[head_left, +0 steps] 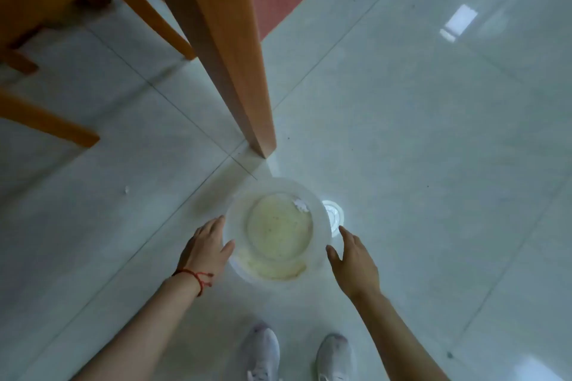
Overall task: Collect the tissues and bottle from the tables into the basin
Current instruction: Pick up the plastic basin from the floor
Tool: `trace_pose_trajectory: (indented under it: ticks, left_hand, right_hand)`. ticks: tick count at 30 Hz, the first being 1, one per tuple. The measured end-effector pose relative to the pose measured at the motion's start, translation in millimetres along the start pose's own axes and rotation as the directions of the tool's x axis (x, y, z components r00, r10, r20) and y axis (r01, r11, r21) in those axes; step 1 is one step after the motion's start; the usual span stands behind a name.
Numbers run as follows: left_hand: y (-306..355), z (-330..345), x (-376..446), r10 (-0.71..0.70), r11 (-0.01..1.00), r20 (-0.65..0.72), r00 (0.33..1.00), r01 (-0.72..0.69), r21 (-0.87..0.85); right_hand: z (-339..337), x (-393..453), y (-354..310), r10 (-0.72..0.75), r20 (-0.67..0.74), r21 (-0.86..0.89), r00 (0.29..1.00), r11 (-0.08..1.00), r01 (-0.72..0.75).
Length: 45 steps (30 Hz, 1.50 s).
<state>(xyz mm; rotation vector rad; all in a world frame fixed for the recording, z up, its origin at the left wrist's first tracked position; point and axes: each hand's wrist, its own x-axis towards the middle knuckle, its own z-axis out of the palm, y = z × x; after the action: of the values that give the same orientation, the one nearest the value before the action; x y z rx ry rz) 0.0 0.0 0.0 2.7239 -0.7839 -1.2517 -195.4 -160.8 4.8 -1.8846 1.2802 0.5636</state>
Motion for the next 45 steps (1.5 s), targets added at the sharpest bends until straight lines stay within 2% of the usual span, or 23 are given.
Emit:
trace_pose_trajectory:
  ticks: [5, 11, 15, 22, 32, 45]
  left_hand:
    - [-3, 16, 14, -0.056, 0.996, 0.026, 0.998, 0.057, -0.068]
    - [-1, 25, 21, -0.059, 0.992, -0.052, 0.997, 0.053, -0.116]
    - [-4, 33, 29, -0.128, 0.981, -0.044, 0.991, 0.120, -0.153]
    - [-7, 35, 28, -0.242, 0.891, -0.096, 0.966, 0.182, -0.415]
    - [26, 1, -51, -0.200, 0.837, -0.097, 0.975, 0.118, -0.535]
    - [88, -103, -197, -0.137, 0.789, -0.113, 0.984, 0.039, -0.613]
  right_hand:
    - [24, 18, 5, 0.029, 0.015, 0.076, 0.999, 0.997, -0.030]
    - [40, 32, 2, 0.048, -0.051, 0.154, 0.998, 0.987, -0.040]
    - [43, 36, 3, 0.069, -0.071, 0.220, 0.995, 0.974, -0.052]
    - [36, 30, 10, 0.089, -0.100, 0.326, 0.991, 0.944, -0.052]
    - [-10, -32, 18, 0.117, -0.119, 0.384, 0.986, 0.921, -0.063]
    - [-128, -174, -12, 0.119, -0.204, 0.455, 0.972, 0.890, -0.014]
